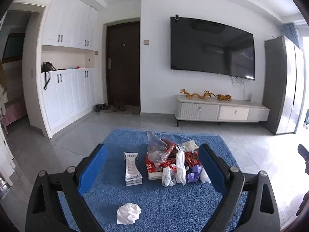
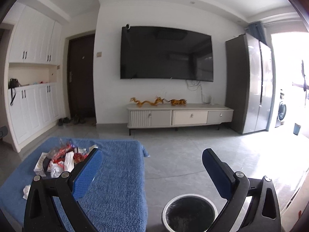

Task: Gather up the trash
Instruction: 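Move both tools toward the trash pile on the blue rug, then grasp the white tissue with the left tool while the right tool grasps a clear plastic bag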

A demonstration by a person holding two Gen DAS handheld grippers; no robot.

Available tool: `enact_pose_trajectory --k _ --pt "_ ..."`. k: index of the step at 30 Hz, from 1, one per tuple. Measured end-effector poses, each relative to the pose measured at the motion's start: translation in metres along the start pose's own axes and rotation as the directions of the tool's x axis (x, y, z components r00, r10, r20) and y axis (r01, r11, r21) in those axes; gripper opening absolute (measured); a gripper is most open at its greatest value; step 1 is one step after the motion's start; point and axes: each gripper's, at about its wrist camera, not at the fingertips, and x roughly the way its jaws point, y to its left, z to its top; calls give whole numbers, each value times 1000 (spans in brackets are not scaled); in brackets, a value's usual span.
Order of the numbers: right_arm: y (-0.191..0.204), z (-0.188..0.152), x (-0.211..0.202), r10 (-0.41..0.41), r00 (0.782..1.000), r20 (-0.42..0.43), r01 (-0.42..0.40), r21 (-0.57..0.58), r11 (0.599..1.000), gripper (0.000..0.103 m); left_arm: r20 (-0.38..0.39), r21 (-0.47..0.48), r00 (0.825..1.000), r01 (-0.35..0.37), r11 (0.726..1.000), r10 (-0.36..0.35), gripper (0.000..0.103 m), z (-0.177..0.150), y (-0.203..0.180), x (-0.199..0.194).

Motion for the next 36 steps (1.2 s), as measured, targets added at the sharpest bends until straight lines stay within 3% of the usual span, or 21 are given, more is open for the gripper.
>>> enact_pose_trajectory --k 6,13,17,20,22,25,28,32,36 --pt "22 -16 39 92 989 -114 -92 7 996 103 -58 18 998 5 1000 -4 96 -5 5 31" --pt "56 -31 89 196 953 -233 -199 10 980 103 -174 1 985 14 1000 -14 96 -25 23 77" --pt "77 -39 121 266 912 -311 -269 33 962 103 -241 -32 969 58 998 -64 95 -40 43 98" --pt "91 -49 145 317 875 -367 -317 62 947 90 -280 -36 956 83 996 -90 95 -57 60 106" --pt "99 -56 164 344 845 -409 -341 84 936 75 -320 -45 940 110 993 -118 95 -70 73 109" --pt "109 -66 184 396 800 -450 -378 134 916 63 -388 -92 904 155 984 -179 94 -92 94 108" --pt "124 -75 203 434 760 -484 -416 151 897 60 -436 -124 876 166 978 -204 88 -111 108 104" --pt "140 -83 225 457 730 -508 -438 166 884 56 -498 -185 831 178 966 -248 75 -131 120 107" --pt "144 -90 240 470 706 -530 -440 191 877 48 -530 -200 802 198 959 -276 68 -142 112 116"
